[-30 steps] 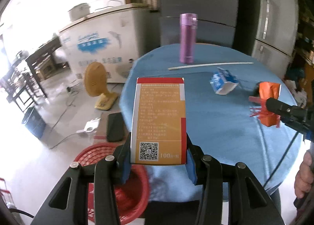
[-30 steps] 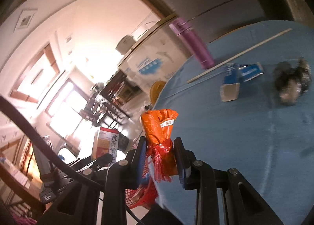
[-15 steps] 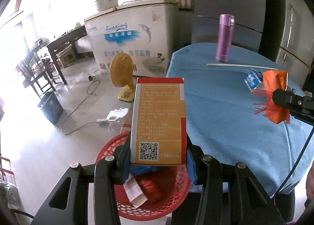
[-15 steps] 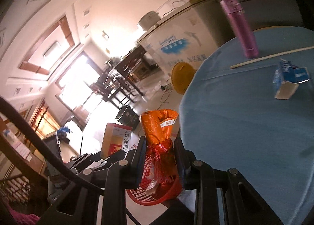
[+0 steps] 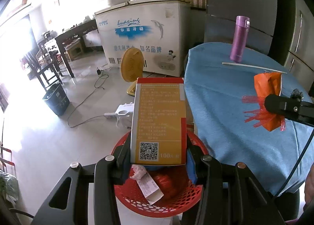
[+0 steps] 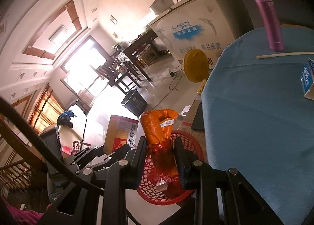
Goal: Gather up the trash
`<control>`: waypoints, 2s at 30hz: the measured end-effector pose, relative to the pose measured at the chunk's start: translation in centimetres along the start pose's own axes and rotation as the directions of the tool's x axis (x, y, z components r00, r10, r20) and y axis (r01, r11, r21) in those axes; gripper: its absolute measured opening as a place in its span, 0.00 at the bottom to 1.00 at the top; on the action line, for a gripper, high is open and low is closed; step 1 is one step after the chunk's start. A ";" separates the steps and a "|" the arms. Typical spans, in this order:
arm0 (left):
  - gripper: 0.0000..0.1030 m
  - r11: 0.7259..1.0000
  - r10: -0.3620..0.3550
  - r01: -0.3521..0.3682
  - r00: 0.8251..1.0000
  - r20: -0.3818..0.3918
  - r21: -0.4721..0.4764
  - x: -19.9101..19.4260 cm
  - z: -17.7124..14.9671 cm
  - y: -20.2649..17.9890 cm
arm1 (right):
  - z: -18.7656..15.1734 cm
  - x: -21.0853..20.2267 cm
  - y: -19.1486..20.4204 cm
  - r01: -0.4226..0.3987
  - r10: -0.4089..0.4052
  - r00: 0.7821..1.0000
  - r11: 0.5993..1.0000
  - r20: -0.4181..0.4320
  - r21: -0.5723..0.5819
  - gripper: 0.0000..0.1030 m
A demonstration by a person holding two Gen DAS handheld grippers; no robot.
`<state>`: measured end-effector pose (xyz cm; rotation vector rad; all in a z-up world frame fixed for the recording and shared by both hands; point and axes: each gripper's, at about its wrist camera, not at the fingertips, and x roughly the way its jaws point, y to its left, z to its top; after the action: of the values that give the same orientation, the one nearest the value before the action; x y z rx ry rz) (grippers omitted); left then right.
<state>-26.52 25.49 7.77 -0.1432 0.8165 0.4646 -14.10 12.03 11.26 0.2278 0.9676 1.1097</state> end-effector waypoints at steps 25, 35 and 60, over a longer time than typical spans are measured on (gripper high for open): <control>0.46 0.999 0.014 -0.015 0.999 -0.044 -0.036 1.6 -0.2 1.6 | 0.4 6.1 0.7 -0.018 0.016 0.994 1.000 -0.111 -0.020 0.30; 0.46 0.999 0.012 -0.015 0.998 -0.065 -0.042 2.5 -0.3 1.9 | 0.4 8.4 0.7 -0.010 0.009 0.990 1.000 -0.137 -0.004 0.30; 0.60 0.999 -0.019 0.015 0.990 -0.136 -0.030 3.8 -0.8 1.1 | 0.5 8.1 -3.0 -0.017 0.030 0.996 0.990 -0.089 0.142 0.69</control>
<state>-25.31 27.56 4.45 -0.2105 0.9425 0.4546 -10.95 17.48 5.37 0.3061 1.1289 1.0821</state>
